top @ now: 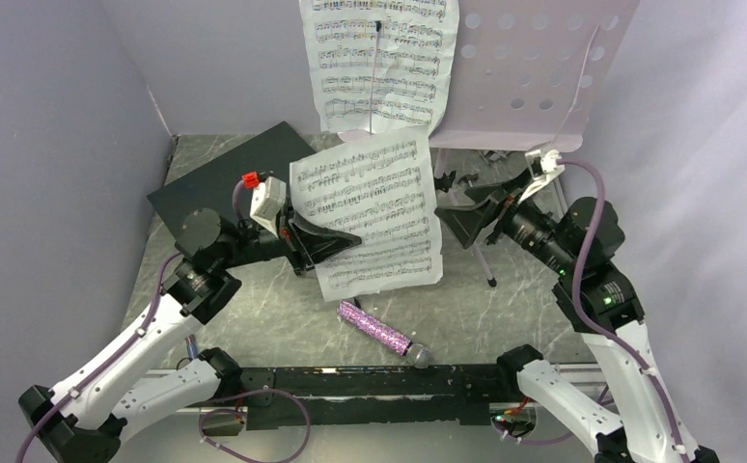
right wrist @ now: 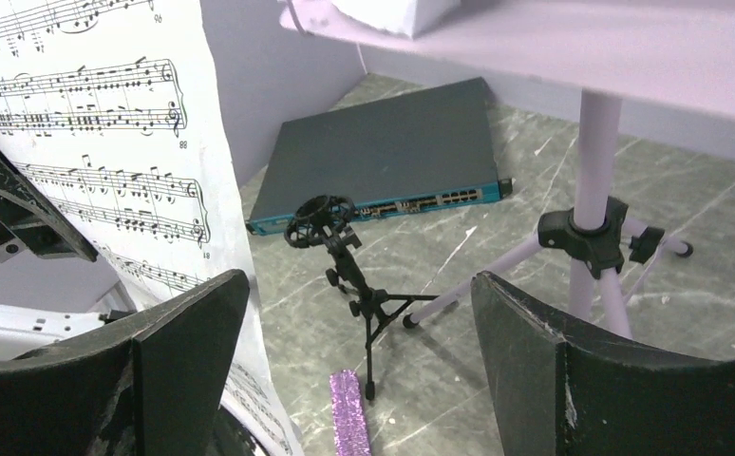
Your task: Set up the instrument practice props
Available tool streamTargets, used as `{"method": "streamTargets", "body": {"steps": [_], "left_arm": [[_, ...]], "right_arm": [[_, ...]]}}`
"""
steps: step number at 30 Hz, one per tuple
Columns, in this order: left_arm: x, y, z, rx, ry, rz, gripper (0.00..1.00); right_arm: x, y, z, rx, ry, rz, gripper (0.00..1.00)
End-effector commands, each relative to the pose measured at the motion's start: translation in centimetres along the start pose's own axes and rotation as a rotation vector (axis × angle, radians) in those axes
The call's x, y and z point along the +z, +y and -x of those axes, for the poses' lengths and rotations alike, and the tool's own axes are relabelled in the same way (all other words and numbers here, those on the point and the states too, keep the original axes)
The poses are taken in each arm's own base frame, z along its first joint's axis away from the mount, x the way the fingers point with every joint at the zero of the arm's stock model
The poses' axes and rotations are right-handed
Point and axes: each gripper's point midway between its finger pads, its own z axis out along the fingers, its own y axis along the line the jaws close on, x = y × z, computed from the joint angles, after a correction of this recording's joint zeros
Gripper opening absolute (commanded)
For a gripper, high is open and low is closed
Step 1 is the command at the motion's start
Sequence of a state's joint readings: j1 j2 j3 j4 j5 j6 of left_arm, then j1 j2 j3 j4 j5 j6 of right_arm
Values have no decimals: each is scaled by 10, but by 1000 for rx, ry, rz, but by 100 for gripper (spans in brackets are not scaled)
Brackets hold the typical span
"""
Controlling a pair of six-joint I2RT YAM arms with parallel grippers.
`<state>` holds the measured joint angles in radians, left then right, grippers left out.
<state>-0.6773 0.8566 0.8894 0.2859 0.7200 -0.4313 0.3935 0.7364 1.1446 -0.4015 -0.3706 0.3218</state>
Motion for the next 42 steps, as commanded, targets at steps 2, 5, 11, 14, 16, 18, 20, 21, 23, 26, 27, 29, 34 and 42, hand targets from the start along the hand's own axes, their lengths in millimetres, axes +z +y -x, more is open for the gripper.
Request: {"method": "streamTargets", "body": {"steps": [2,5,11,14,16,18,20,21,23,26,27,29,34,42], "left_arm": [[4,-22,45,100,-69,-77,3],[11,-18,59,118,-71,-62,3],[23,-23,86,168,-107,-106,2],[29,-22,100,193,-121,-104,3],[33,-15,108,197,-122,-69,3],[37,-9,115,206,-122,-37,3],[40,-5,120,216,-130,-21,3],[41,-5,122,228,-139,-26,3],[43,-5,127,247,-164,-39,3],[47,-5,136,267,-181,-44,3],[49,-6,139,272,-177,-50,3],[53,-6,143,282,-172,-60,3],[62,-9,158,311,-185,-102,3],[80,-2,176,313,-229,-130,3]], "right_arm": [[-19,16,58,-43,-133,-16,88],[-26,12,75,-62,-173,-75,85],[-23,10,92,-99,-182,-101,82],[-16,14,99,-107,-175,-77,81],[-16,13,107,-115,-188,-88,81],[-18,7,115,-125,-206,-136,80],[-24,-1,124,-137,-231,-199,78],[-28,-6,127,-140,-245,-232,78],[-35,-12,136,-149,-277,-286,77],[-40,-12,143,-166,-292,-305,75],[-43,-15,147,-170,-302,-327,75],[-47,-16,150,-173,-309,-343,74],[-61,-13,161,-173,-349,-365,71],[-79,-37,178,-194,-369,-552,70]]}}
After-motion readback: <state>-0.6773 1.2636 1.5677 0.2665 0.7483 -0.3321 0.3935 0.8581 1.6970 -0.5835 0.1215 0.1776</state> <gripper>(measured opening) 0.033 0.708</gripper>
